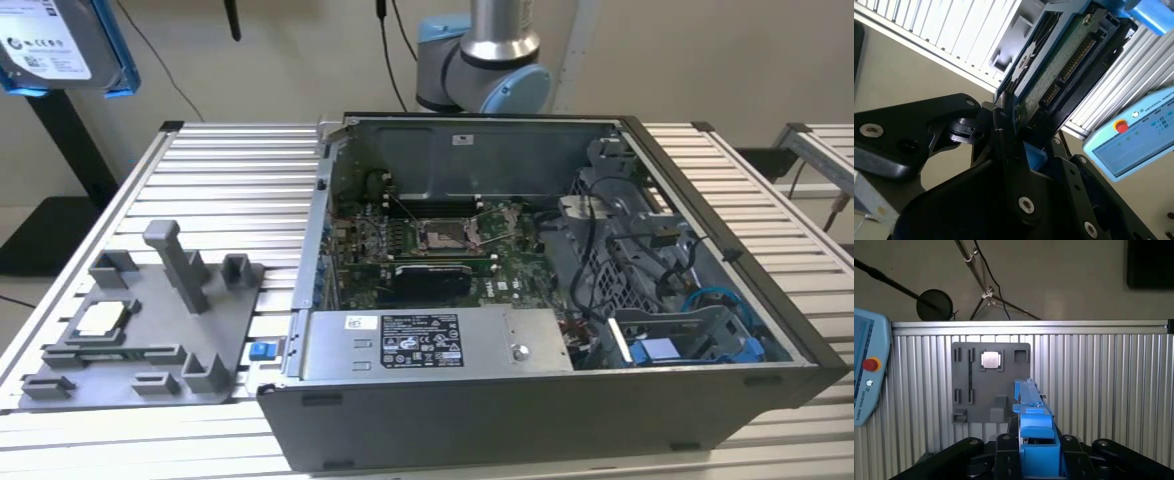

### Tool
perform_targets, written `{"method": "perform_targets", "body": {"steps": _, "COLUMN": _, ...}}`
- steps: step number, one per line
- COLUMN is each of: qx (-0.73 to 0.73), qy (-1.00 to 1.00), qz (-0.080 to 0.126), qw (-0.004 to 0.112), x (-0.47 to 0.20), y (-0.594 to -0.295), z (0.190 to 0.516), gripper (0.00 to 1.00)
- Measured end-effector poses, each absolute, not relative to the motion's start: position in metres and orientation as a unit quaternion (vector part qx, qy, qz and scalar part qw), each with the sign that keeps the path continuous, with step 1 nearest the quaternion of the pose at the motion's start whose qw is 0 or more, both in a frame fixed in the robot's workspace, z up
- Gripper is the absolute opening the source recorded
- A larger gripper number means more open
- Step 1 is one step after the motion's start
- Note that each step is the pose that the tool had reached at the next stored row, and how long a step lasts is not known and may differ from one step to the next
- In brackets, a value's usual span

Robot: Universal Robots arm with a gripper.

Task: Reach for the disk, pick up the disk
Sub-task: 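Pick up the disk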

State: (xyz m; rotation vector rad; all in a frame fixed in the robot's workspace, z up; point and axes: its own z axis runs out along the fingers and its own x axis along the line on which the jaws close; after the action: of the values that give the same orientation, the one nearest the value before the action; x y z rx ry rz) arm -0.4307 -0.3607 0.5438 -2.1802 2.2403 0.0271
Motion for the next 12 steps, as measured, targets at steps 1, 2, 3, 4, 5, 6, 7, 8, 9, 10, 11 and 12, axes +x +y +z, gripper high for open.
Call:
{"method": "perform_targets", "body": {"steps": 1, "qx": -0.697, "qy": 0.717, "qz": 0.009, "qw": 0.008, "x": -0.428, "y": -0.361, "z": 0.544, "gripper": 0.00}}
{"method": "perform_targets", "body": {"steps": 2, "qx": -0.697, "qy": 0.717, "qz": 0.009, "qw": 0.008, "x": -0.424, "y": -0.361, "z": 0.544, "gripper": 0.00}}
{"method": "perform_targets", "body": {"steps": 3, "qx": -0.697, "qy": 0.717, "qz": 0.009, "qw": 0.007, "x": -0.420, "y": -0.361, "z": 0.544, "gripper": 0.00}}
{"method": "perform_targets", "body": {"steps": 4, "qx": -0.697, "qy": 0.717, "qz": 0.009, "qw": 0.007, "x": -0.416, "y": -0.361, "z": 0.544, "gripper": 0.00}}
{"method": "perform_targets", "body": {"steps": 5, "qx": -0.697, "qy": 0.717, "qz": 0.009, "qw": 0.007, "x": -0.412, "y": -0.361, "z": 0.544, "gripper": 0.00}}
{"method": "perform_targets", "body": {"steps": 6, "qx": -0.697, "qy": 0.717, "qz": 0.009, "qw": 0.007, "x": -0.407, "y": -0.361, "z": 0.544, "gripper": 0.00}}
{"method": "perform_targets", "body": {"steps": 7, "qx": -0.697, "qy": 0.717, "qz": 0.009, "qw": 0.007, "x": -0.403, "y": -0.361, "z": 0.544, "gripper": 0.00}}
{"method": "perform_targets", "body": {"steps": 8, "qx": -0.697, "qy": 0.717, "qz": 0.009, "qw": 0.007, "x": -0.399, "y": -0.361, "z": 0.544, "gripper": 0.00}}
{"method": "perform_targets", "body": {"steps": 9, "qx": -0.697, "qy": 0.717, "qz": 0.010, "qw": 0.007, "x": -0.394, "y": -0.361, "z": 0.544, "gripper": 0.00}}
{"method": "perform_targets", "body": {"steps": 10, "qx": -0.697, "qy": 0.717, "qz": 0.010, "qw": 0.007, "x": -0.390, "y": -0.361, "z": 0.544, "gripper": 0.00}}
{"method": "perform_targets", "body": {"steps": 11, "qx": -0.697, "qy": 0.717, "qz": 0.010, "qw": 0.006, "x": -0.385, "y": -0.361, "z": 0.544, "gripper": 0.00}}
{"method": "perform_targets", "body": {"steps": 12, "qx": -0.697, "qy": 0.717, "qz": 0.010, "qw": 0.006, "x": -0.381, "y": -0.361, "z": 0.544, "gripper": 0.00}}
